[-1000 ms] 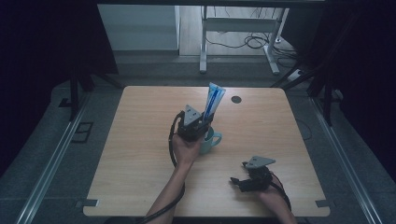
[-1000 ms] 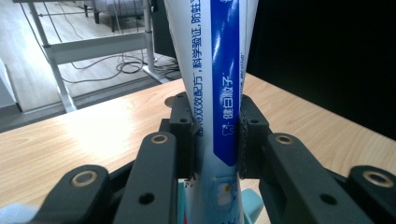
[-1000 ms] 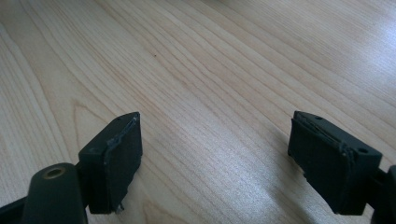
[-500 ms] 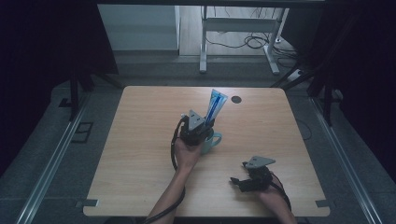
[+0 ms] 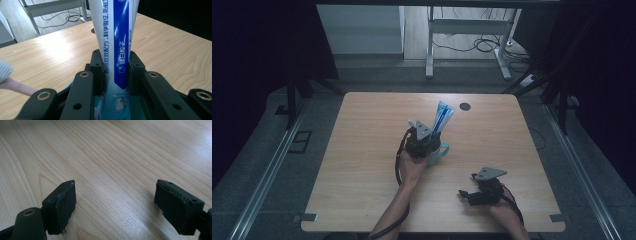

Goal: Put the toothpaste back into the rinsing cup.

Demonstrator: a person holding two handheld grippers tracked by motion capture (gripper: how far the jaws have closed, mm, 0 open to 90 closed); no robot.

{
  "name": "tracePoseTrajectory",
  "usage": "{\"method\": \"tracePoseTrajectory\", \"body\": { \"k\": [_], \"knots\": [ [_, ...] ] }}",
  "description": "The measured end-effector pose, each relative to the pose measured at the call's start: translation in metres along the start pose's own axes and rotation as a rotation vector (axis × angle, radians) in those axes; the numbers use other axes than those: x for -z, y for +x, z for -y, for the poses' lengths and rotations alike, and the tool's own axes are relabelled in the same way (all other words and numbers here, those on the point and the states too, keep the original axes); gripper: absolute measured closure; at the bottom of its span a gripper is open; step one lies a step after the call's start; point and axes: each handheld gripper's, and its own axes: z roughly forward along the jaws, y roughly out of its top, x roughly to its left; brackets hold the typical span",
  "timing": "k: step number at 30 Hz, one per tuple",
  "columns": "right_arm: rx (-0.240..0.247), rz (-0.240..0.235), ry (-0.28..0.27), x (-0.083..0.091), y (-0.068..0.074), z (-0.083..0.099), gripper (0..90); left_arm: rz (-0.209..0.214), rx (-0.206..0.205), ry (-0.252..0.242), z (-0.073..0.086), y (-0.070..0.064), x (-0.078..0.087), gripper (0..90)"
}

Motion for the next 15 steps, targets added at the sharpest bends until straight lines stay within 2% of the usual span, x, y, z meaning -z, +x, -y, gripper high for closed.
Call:
{"method": "tracePoseTrajectory", "body": {
  "k": [8, 15],
  "knots": [
    [0.000, 0.001, 0.000, 0.0000, 0.0002, 0.0000, 17.4, -0.009, -0.006, 0.044, 0.0017, 0.0001, 0.0012, 69.9],
    [0.000, 0.001, 0.000, 0.0000, 0.0001, 0.0000, 17.4, 0.014, 0.014, 0.084, 0.0072, 0.0013, 0.0016, 68.6]
  ]
}}
